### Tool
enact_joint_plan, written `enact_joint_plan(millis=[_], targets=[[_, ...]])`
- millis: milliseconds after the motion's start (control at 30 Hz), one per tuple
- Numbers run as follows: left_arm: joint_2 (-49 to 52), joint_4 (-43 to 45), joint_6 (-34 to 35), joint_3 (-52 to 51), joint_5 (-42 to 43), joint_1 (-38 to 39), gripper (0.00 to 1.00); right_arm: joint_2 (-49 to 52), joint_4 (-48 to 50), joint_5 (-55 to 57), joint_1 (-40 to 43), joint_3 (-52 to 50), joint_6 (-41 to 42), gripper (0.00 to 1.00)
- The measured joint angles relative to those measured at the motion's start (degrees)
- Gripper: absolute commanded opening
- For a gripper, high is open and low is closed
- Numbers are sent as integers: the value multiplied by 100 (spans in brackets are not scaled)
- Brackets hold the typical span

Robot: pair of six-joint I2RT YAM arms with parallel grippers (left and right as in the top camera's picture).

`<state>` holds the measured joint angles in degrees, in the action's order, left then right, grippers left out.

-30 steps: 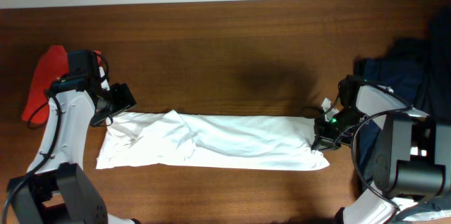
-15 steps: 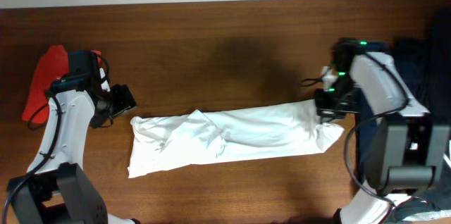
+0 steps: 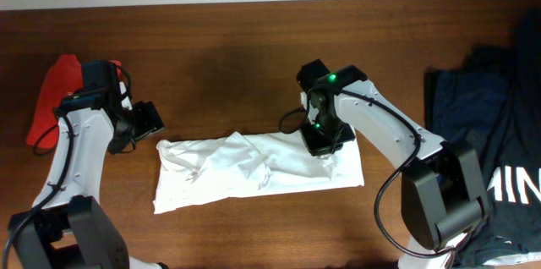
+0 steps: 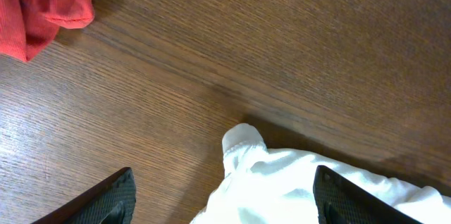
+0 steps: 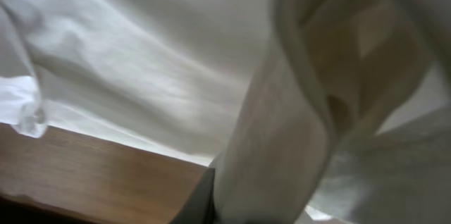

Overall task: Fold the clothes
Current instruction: 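Fold the strip's right end leftward over the middle with the right gripper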

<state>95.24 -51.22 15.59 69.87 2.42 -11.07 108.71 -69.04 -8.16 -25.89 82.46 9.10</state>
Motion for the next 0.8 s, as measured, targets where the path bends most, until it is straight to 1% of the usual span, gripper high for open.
enact_joint_plan(millis=[300,400,467,533,600,633,800], targets=[[0,-2,0,0,-2,0,80,2,229,-400,-317,0,20,9],[0,-2,0,0,-2,0,80,2,295,-466,-433,0,22,10],[0,-2,0,0,0,0,80,2,396,-555,-498,0,24,15],[0,-2,0,0,-2,0,80,2,472,-638,-557,0,37,25],[0,0,0,0,-2,0,80,2,509,-688,-610,0,70,27],[0,-2,0,0,-2,0,80,2,505,-708,-625,0,81,35],[0,0,0,0,0,0,81,2,503,-846,-625,0,101,36]])
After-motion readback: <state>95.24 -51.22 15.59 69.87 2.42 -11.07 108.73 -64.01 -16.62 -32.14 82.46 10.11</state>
